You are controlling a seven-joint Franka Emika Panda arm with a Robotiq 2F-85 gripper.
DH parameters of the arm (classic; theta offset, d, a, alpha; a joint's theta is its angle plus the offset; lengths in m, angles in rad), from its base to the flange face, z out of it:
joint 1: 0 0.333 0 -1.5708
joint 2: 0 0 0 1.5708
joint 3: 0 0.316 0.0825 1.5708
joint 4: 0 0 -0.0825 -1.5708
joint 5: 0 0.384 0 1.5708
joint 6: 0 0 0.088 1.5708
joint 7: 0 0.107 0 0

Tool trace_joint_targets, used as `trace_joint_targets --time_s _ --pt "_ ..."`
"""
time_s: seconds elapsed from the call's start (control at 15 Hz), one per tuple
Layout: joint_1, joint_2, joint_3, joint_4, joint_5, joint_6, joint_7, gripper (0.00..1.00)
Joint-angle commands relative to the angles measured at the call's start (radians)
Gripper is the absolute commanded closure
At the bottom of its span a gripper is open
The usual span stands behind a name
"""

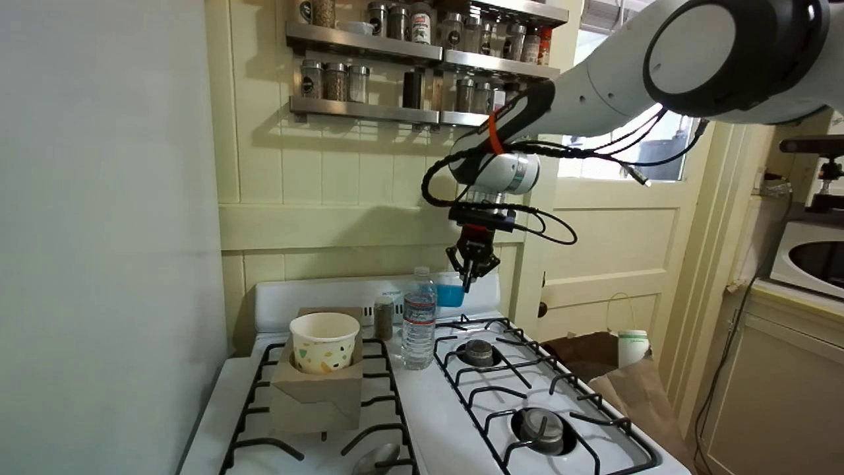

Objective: Take the blue bowl and put it next to the paper cup

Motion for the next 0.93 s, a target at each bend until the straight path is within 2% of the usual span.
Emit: trace_joint_targets --time_s 0.0,0.2,0.47,0.87 --pt "0.007 -0.156 0.015 -0.112 -0.006 -0.061 -0.129 0.99" --pt "0.041 -0.276 0.003 -0.198 -0.084 -0.125 -0.176 0.99" --pt "0.071 -0.446 -0.01 -0.367 -0.203 -0.122 -0.109 0.99" --pt "0.082 -0.708 0.057 -0.614 -0.214 -0.018 -0.32 0.99"
